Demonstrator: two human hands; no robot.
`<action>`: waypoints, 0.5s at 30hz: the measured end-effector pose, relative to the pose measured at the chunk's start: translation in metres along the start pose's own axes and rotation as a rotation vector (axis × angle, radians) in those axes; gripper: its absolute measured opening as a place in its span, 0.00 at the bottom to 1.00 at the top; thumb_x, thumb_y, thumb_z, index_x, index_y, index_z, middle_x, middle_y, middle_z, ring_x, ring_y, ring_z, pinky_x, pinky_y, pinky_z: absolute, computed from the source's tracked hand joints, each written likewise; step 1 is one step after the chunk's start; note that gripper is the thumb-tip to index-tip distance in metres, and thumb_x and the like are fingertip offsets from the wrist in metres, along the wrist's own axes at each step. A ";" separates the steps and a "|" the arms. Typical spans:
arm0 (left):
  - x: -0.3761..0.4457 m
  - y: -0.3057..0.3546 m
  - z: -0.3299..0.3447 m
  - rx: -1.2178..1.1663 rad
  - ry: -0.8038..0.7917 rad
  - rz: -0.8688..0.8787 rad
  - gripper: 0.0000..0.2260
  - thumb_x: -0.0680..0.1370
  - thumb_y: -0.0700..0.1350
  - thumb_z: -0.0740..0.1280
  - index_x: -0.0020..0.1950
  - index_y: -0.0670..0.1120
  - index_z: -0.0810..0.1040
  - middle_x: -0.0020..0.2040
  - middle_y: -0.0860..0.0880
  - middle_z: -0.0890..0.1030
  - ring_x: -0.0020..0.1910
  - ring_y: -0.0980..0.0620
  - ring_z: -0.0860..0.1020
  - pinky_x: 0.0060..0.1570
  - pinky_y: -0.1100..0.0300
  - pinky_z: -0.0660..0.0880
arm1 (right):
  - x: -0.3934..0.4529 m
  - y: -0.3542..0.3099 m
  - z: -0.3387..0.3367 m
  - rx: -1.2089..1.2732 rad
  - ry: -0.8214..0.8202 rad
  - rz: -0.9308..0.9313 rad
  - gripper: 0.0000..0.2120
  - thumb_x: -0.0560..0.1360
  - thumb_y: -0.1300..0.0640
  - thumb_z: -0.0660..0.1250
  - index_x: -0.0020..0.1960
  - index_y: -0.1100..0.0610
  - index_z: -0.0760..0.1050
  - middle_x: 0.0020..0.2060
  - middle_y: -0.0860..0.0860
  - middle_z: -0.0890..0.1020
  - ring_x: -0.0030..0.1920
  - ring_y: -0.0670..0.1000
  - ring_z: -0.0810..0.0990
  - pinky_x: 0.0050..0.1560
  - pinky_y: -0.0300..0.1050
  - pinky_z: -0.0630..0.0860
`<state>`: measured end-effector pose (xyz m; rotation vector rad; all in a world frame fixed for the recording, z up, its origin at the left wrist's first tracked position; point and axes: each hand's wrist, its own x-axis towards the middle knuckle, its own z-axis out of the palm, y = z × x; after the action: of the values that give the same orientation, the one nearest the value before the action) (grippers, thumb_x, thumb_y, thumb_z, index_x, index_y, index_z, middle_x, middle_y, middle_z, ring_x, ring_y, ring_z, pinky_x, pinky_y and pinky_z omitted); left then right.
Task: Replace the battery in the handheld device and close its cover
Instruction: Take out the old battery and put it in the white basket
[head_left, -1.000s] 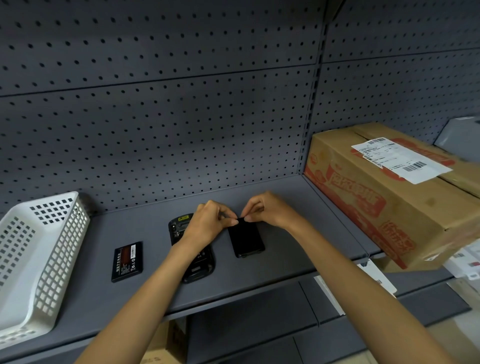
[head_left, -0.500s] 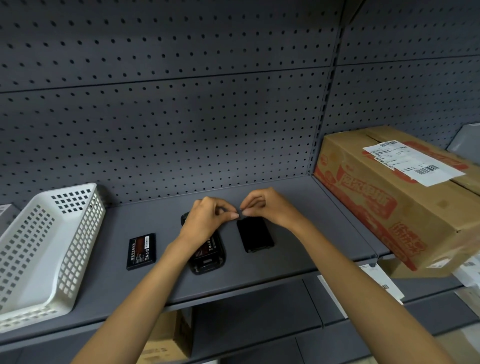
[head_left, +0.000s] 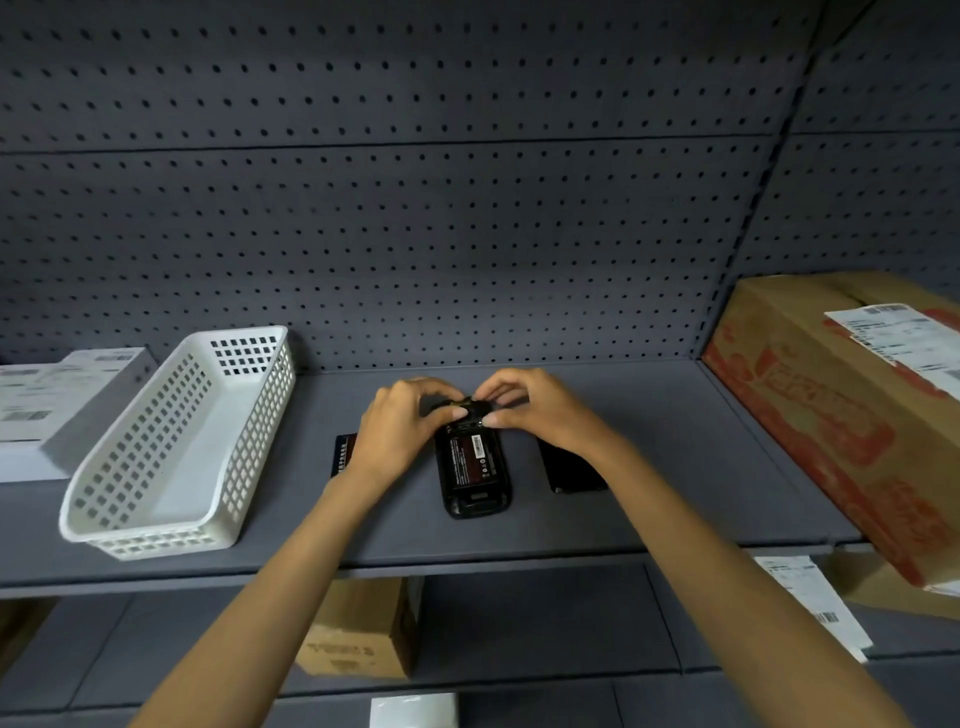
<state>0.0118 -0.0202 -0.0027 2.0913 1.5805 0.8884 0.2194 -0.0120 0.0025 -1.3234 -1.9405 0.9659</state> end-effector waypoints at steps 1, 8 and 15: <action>-0.003 -0.003 -0.002 0.003 0.003 -0.002 0.10 0.73 0.52 0.73 0.53 0.54 0.84 0.54 0.58 0.84 0.57 0.55 0.80 0.58 0.52 0.76 | 0.001 -0.002 0.003 -0.015 -0.002 -0.007 0.12 0.71 0.59 0.75 0.54 0.51 0.82 0.53 0.47 0.84 0.55 0.44 0.81 0.59 0.42 0.76; -0.024 -0.014 -0.011 -0.023 -0.131 0.069 0.23 0.73 0.58 0.72 0.66 0.53 0.77 0.65 0.56 0.79 0.66 0.56 0.75 0.67 0.56 0.71 | -0.001 -0.013 0.010 -0.159 -0.141 -0.030 0.23 0.70 0.54 0.77 0.64 0.50 0.78 0.62 0.47 0.78 0.63 0.45 0.74 0.63 0.43 0.70; -0.038 -0.020 -0.010 0.043 -0.297 0.086 0.41 0.68 0.68 0.69 0.77 0.57 0.61 0.76 0.57 0.67 0.78 0.59 0.57 0.75 0.56 0.58 | -0.019 -0.018 0.003 -0.192 -0.296 0.012 0.35 0.70 0.52 0.78 0.73 0.47 0.66 0.73 0.45 0.68 0.71 0.45 0.66 0.67 0.41 0.64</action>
<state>-0.0157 -0.0513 -0.0172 2.2150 1.3753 0.5417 0.2137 -0.0348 0.0141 -1.3597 -2.2998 1.0520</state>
